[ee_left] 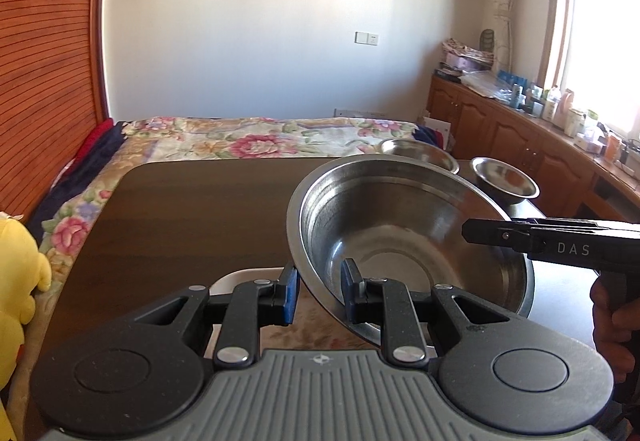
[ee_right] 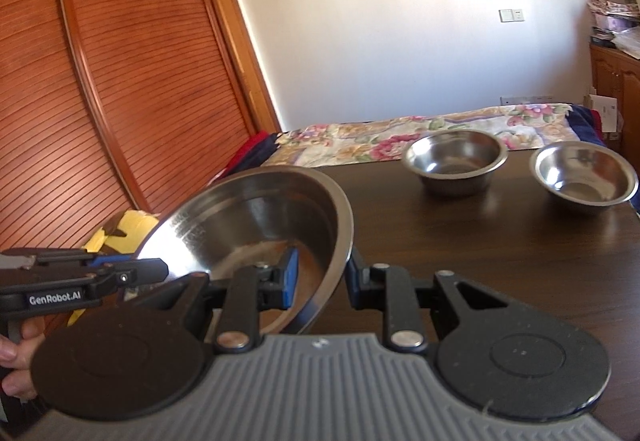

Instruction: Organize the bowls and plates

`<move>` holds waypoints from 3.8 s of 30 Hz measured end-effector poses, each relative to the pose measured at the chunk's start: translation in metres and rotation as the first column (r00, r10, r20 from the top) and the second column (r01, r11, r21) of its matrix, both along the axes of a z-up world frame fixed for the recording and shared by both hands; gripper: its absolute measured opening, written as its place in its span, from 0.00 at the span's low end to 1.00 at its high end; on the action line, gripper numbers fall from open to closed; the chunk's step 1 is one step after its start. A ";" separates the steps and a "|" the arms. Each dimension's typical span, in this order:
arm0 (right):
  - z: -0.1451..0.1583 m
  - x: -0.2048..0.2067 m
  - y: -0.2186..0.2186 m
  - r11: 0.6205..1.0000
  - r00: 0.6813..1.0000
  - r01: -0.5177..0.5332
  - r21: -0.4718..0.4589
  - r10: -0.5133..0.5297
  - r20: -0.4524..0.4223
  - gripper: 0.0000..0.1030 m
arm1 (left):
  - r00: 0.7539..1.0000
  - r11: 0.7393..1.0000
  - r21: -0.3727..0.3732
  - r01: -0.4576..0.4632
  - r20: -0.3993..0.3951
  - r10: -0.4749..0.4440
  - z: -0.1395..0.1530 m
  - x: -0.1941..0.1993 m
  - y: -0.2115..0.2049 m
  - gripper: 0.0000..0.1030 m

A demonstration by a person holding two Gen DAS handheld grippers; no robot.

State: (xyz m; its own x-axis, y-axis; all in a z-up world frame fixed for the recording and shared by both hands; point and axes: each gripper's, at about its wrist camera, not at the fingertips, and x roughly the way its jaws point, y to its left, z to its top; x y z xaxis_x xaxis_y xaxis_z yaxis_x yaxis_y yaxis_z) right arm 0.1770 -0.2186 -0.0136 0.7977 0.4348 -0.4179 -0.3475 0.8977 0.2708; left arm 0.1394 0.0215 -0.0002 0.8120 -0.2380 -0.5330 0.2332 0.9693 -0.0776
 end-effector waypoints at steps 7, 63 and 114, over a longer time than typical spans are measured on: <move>0.000 -0.002 0.019 1.000 1.000 -0.018 -0.009 0.017 -0.012 0.26 | 1.000 1.000 0.014 -0.025 -0.003 0.025 -0.003 -0.005 0.013 0.24; -0.009 -0.010 0.062 0.988 0.989 -0.145 -0.060 0.143 -0.030 0.34 | 0.994 0.995 0.016 -0.101 -0.038 0.102 -0.020 -0.023 0.057 0.40; 0.008 0.063 -0.196 0.958 0.974 0.219 -0.183 -0.203 0.103 0.55 | 0.985 0.984 -0.074 0.165 0.055 -0.161 0.005 0.075 -0.248 0.60</move>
State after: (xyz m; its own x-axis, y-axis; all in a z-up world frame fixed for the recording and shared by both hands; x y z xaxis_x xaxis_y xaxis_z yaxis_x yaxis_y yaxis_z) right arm 0.2402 -0.4142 -0.0059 0.8979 0.1713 -0.4056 -0.1587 0.9852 0.0647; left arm 0.2144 -0.2270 0.0047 0.7834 -0.4081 -0.4688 0.3926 0.9096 -0.1357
